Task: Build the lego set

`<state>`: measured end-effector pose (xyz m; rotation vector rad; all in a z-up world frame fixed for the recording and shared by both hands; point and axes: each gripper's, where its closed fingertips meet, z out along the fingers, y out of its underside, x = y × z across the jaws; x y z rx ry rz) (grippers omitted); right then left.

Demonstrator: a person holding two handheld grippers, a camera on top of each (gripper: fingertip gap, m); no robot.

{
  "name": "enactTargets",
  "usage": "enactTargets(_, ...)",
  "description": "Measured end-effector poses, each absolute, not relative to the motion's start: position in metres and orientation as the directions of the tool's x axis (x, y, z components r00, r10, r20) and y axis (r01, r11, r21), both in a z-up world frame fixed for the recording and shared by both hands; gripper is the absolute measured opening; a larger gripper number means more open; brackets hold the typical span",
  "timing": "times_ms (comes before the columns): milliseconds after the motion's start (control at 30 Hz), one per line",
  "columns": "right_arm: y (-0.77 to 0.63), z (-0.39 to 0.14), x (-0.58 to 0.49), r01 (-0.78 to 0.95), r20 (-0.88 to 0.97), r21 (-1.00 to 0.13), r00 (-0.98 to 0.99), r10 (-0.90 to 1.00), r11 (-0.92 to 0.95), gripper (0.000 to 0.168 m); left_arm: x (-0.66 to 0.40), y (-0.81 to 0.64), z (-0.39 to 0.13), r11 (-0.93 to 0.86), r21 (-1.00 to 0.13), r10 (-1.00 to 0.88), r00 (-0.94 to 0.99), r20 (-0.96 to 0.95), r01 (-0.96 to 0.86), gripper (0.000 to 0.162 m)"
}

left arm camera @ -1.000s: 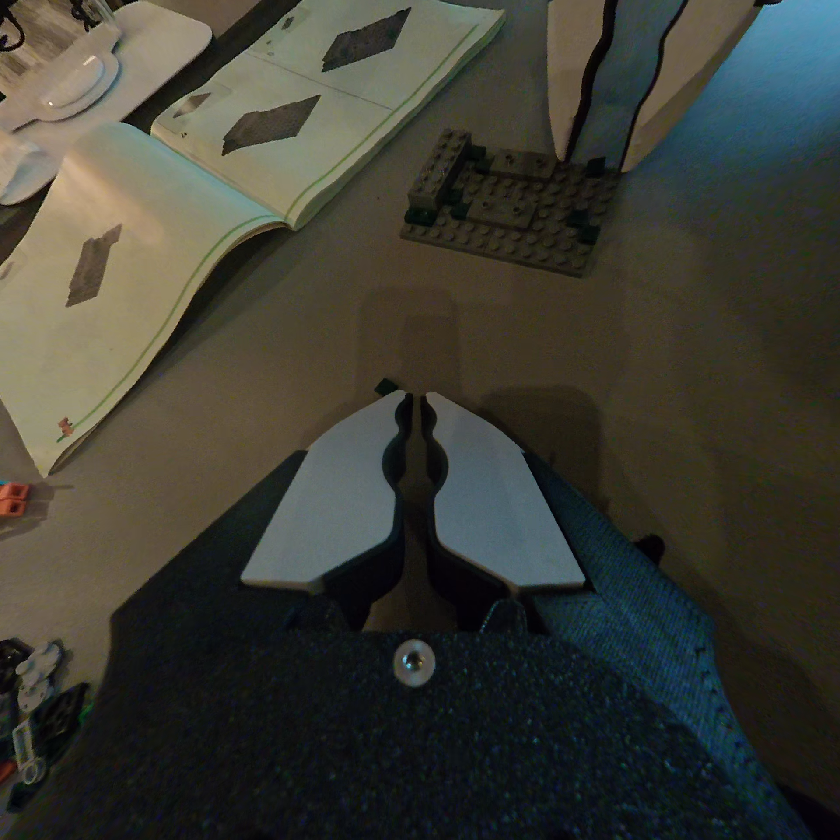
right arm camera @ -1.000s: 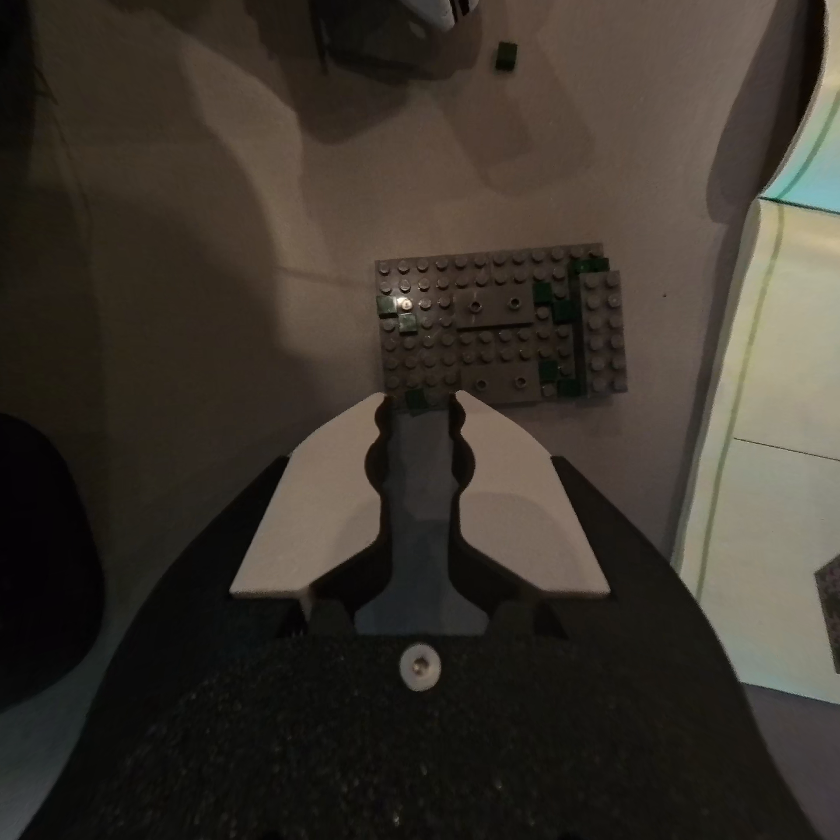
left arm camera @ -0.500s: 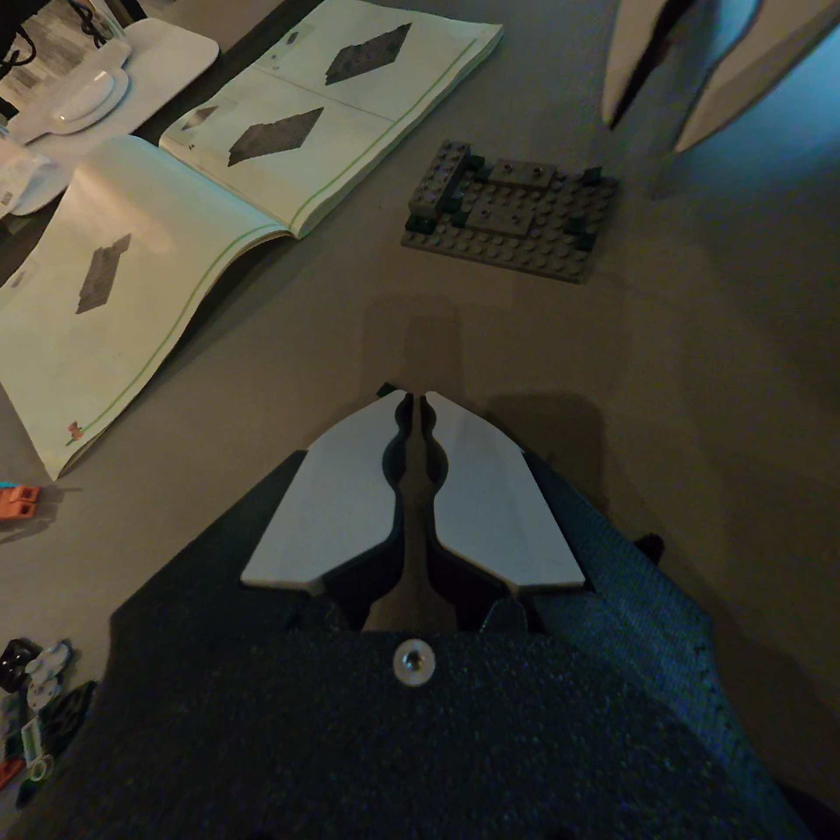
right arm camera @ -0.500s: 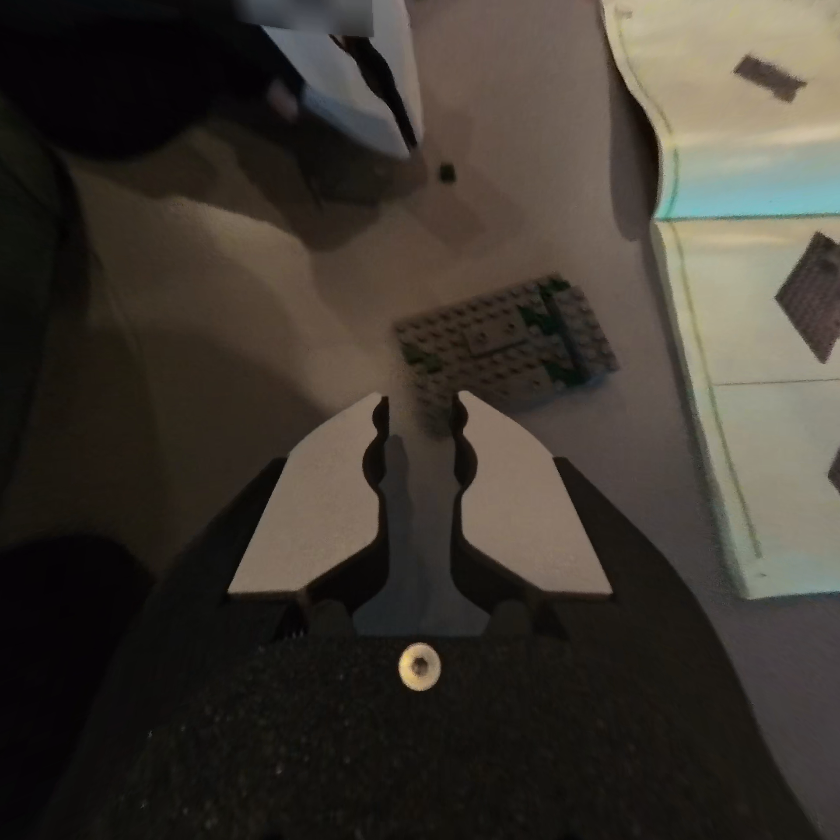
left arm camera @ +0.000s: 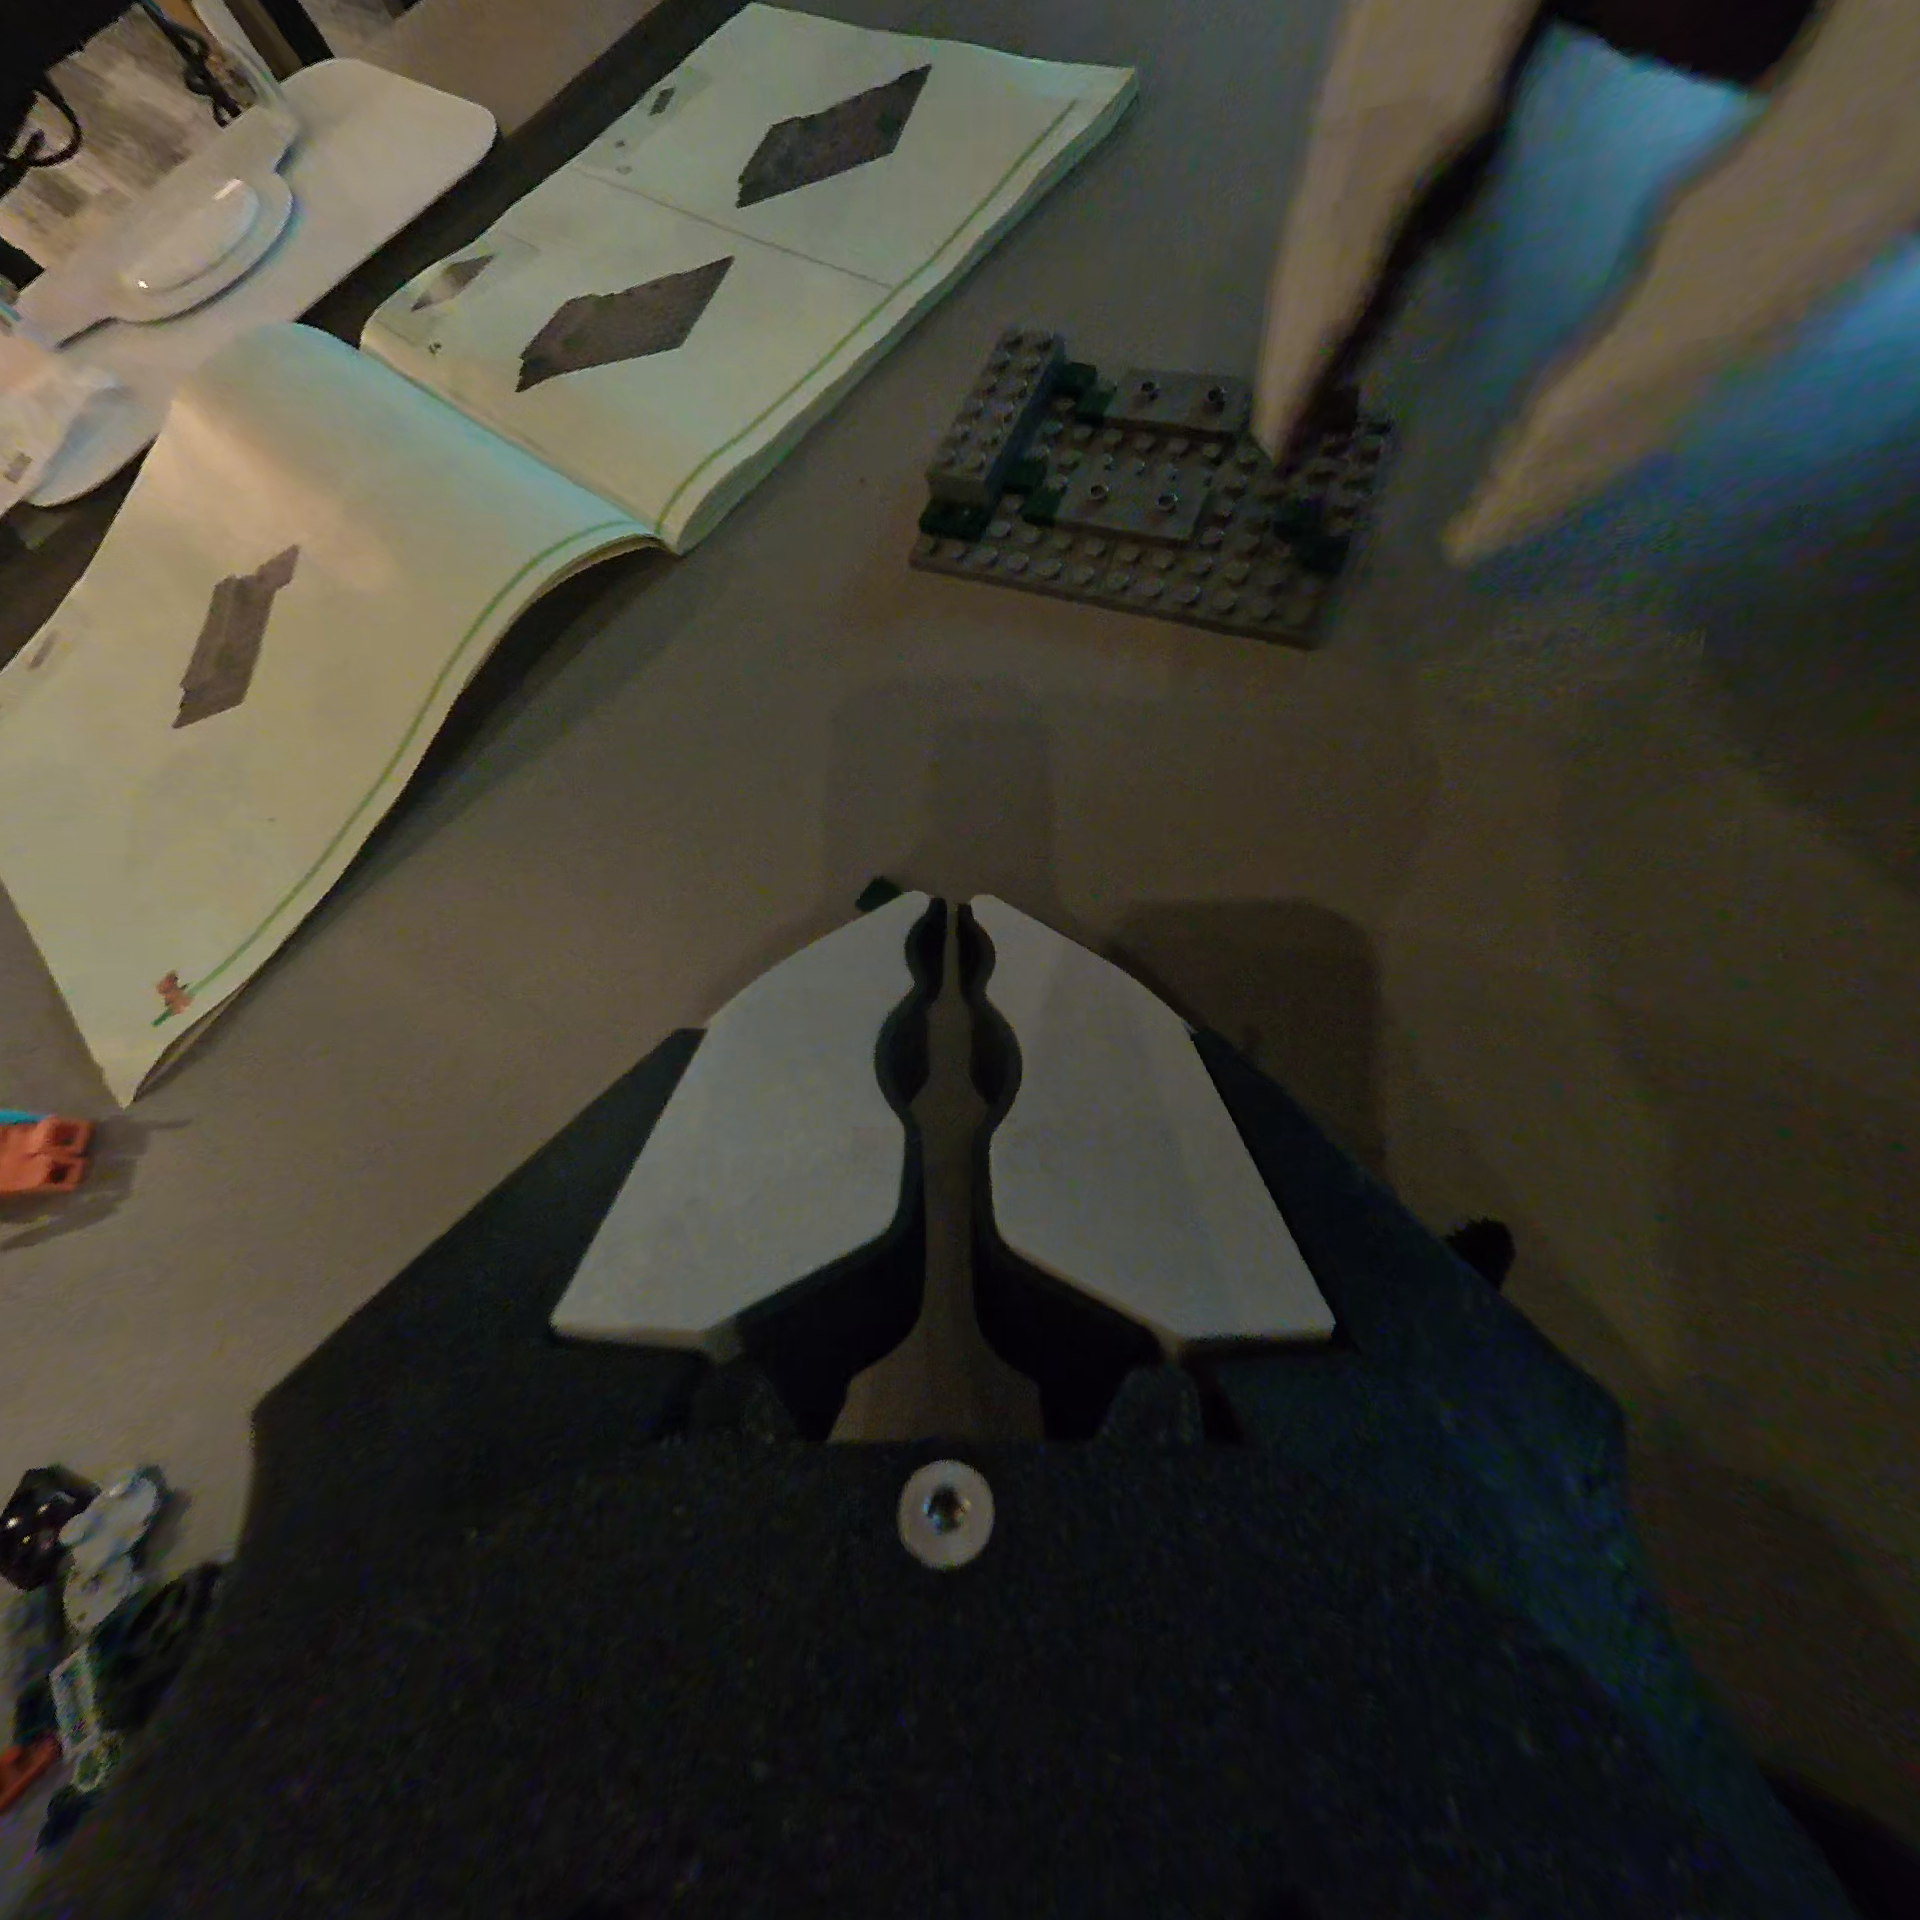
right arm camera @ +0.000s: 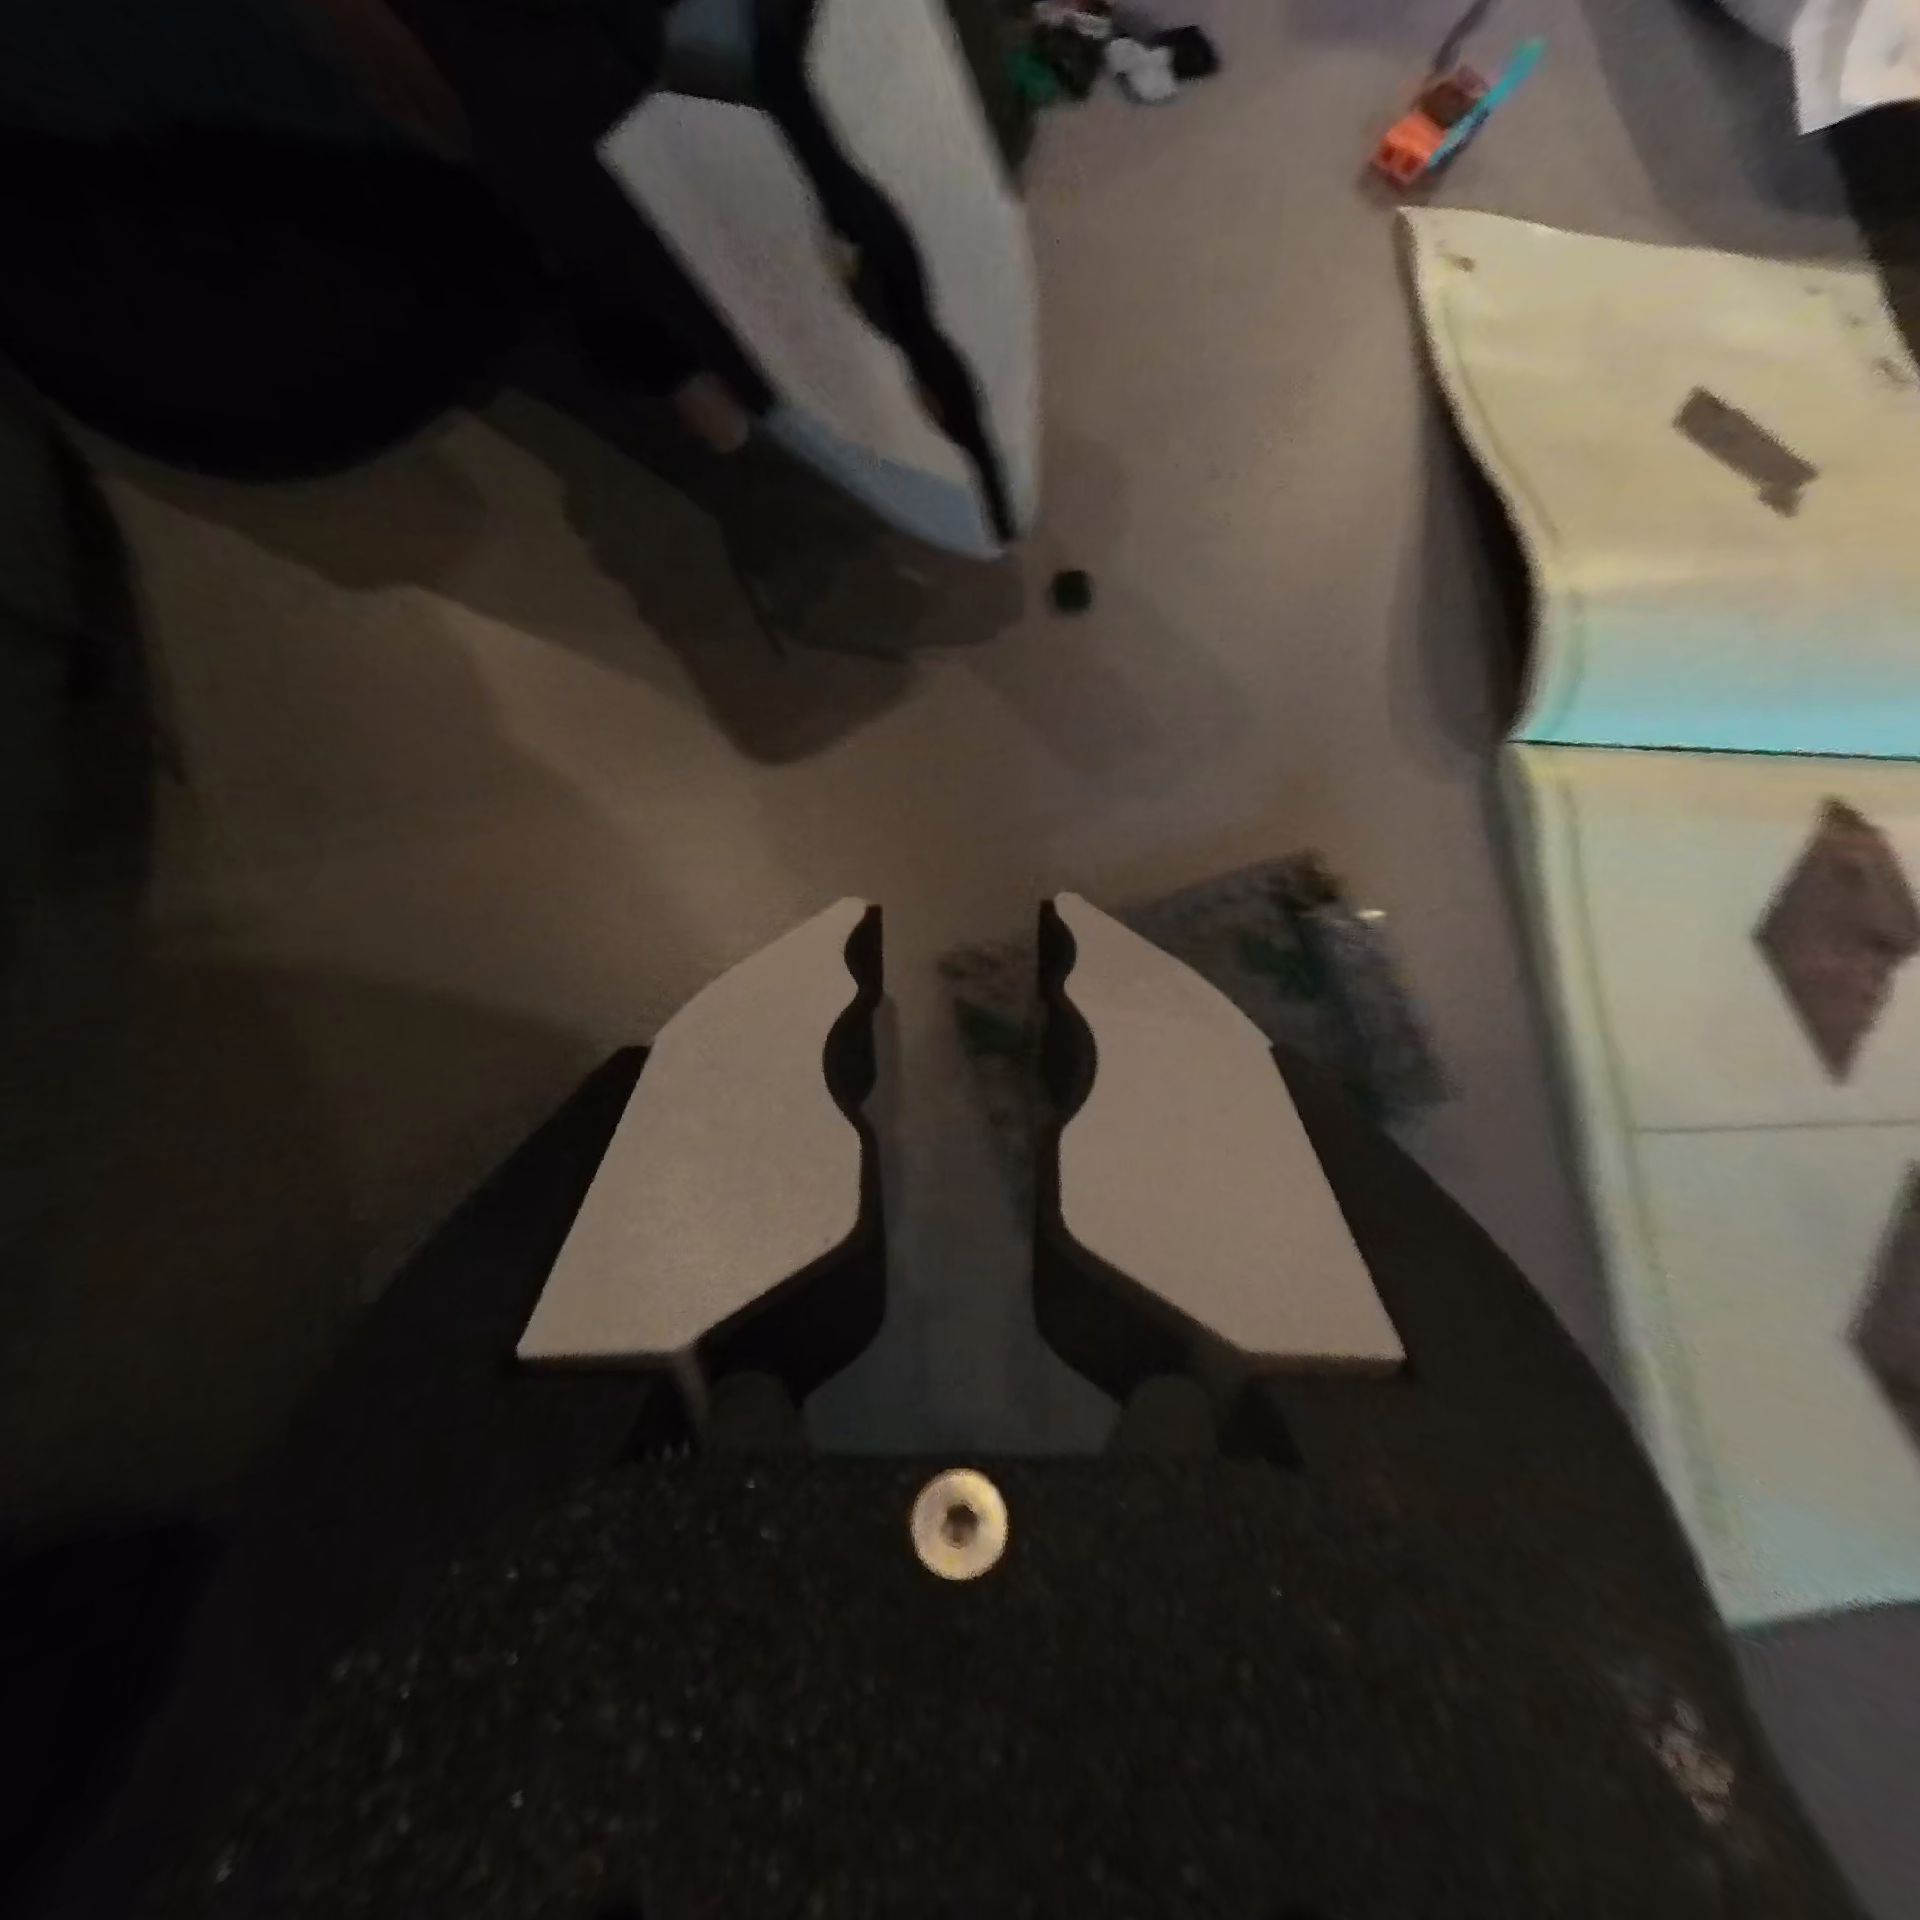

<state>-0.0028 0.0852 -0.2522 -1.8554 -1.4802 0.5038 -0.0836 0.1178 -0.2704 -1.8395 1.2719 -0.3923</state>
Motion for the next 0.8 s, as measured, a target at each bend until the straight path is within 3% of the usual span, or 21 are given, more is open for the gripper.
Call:
enactTargets(433,0.169,-0.278,0.036,0.847,0.002,-0.529,0.054,0.999,-0.044,0.026,-0.084,0.118,-0.272,-0.124,-0.775,-0.877,0.434,-0.206,-0.62,0.002)
enactTargets(567,0.167,-0.285,0.033,0.87,-0.056,-0.493,-0.036,0.998,0.004,0.016,-0.083,0.117,-0.273,-0.121,-0.771,-0.879,0.428,-0.208,-0.625,0.002)
enactTargets(800,0.138,-0.278,0.0,0.816,-0.044,-0.46,-0.415,0.909,0.351,0.016,-0.07,0.106,-0.267,-0.109,-0.8,-0.916,0.372,-0.149,-0.59,0.012)
